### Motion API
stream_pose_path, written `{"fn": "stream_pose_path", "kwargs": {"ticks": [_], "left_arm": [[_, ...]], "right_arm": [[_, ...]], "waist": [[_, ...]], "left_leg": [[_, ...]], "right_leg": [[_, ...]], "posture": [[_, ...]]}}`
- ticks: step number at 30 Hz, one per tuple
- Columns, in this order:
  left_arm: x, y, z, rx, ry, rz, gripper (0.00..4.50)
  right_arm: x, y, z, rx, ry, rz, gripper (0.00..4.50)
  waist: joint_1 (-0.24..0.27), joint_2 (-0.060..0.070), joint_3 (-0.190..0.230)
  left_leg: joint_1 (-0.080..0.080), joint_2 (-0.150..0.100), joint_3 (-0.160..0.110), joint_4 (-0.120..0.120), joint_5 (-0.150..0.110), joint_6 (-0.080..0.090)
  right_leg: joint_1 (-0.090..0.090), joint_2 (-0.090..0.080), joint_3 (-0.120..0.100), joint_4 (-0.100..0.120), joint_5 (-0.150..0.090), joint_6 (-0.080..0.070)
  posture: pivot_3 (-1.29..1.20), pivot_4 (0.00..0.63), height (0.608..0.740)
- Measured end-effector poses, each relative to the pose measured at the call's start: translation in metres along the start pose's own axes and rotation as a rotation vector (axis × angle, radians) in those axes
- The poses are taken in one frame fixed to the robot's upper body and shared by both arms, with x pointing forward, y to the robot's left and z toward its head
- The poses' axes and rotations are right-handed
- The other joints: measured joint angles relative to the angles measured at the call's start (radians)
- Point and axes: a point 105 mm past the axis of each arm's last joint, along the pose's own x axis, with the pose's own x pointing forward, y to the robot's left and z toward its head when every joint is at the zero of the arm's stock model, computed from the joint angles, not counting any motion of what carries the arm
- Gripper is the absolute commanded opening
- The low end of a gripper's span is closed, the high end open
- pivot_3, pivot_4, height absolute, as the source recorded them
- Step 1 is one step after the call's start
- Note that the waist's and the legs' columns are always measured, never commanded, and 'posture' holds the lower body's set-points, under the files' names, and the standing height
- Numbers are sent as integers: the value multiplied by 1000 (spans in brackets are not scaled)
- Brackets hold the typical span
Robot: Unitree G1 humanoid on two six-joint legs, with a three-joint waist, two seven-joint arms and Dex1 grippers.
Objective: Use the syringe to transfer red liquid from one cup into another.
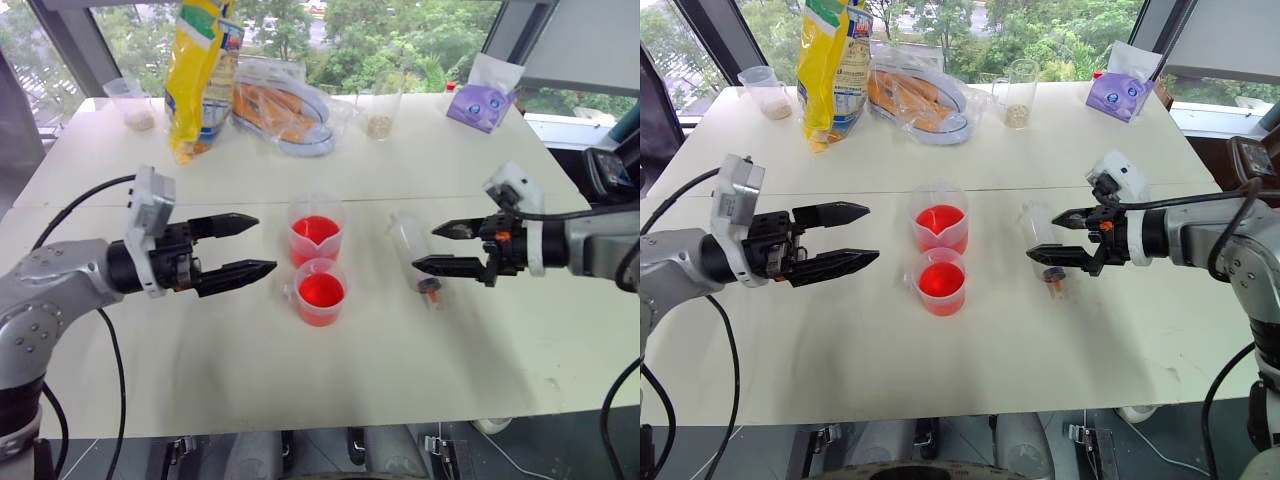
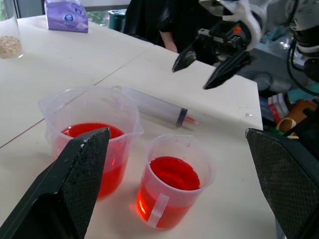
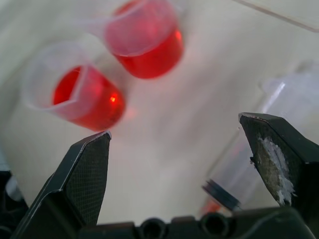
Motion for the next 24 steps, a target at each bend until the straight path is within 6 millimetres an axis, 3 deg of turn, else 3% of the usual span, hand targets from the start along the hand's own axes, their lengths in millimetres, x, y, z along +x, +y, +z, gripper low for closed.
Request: {"fn": "stream_pose_path", "kwargs": {"ticks": [10, 18, 24], "left_arm": [[8, -2, -14, -28, -34, 8, 4500], [7, -5, -21, -39, -47, 39, 4500], [7, -8, -22, -30, -57, 62, 4500]], "right_arm": [[43, -59, -8, 301, 257, -179, 4477], [67, -70, 1, 379, 374, -246, 4477], [83, -73, -8, 354, 447, -247, 4477]], "waist": [[-1, 0, 0], [-3, 0, 0], [-2, 0, 0]], "left_leg": [[-1, 0, 1, 0, 0, 0], [-1, -1, 2, 0, 0, 1], [-1, -1, 1, 0, 0, 1]], "right_leg": [[-1, 0, 1, 1, 1, 0], [-2, 0, 1, 1, 2, 3], [-1, 0, 1, 1, 3, 4]], "posture": [[0, 150, 740], [0, 150, 740], [0, 150, 740]]}}
